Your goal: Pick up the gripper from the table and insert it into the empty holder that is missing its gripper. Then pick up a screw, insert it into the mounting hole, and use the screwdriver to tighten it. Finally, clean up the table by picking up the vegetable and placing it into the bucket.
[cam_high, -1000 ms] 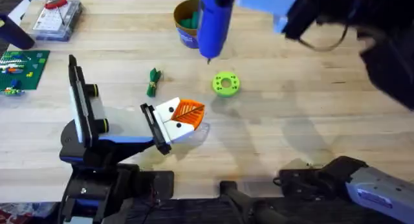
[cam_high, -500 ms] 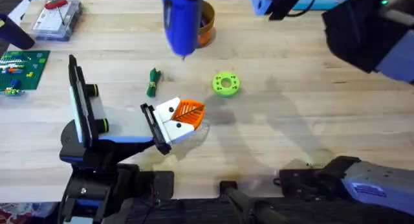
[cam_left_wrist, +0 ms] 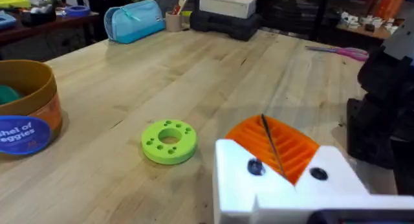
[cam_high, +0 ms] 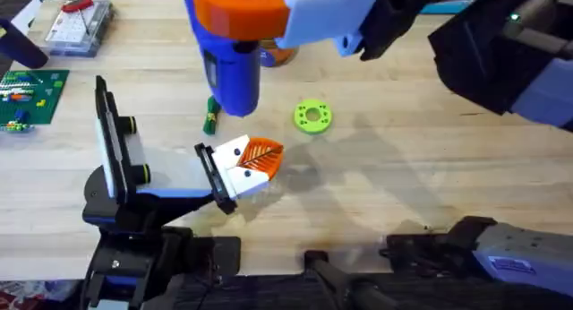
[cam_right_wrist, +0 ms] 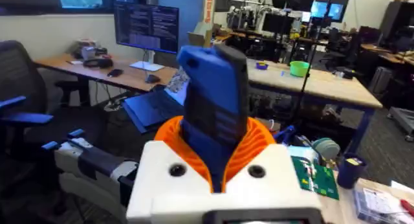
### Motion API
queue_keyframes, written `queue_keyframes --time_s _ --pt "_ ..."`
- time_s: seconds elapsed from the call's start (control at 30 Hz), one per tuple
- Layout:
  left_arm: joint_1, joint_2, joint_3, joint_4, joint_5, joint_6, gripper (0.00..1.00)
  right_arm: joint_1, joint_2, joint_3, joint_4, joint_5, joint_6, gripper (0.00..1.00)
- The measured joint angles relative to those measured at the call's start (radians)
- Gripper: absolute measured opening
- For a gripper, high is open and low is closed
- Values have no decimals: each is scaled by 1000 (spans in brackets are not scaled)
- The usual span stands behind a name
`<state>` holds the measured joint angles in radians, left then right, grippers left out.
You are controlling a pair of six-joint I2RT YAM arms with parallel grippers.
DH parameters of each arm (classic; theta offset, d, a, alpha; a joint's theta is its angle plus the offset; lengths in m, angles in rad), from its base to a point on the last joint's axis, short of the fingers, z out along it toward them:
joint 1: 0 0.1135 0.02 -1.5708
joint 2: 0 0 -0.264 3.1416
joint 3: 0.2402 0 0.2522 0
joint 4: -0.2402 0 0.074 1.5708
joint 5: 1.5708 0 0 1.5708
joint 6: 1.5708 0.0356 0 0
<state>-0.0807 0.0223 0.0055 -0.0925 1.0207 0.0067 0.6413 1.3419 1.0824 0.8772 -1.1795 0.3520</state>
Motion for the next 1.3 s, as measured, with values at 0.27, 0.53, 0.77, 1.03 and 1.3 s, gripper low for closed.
queue_keyframes --time_s 0.27,0.53,0.77,1.03,1.3 --pt "0 0 0 0 0 0 13 45 0 -13 10 -31 -44 51" --pt "0 0 0 0 0 0 13 75 0 -125 86 -30 -69 52" --pt "0 0 0 0 0 0 13 77 0 -206 159 4 -68 51" --pt "0 0 0 0 0 0 13 77 4 -211 159 17 -68 51" --pt "0 0 0 0 0 0 13 77 64 -211 161 40 -68 52"
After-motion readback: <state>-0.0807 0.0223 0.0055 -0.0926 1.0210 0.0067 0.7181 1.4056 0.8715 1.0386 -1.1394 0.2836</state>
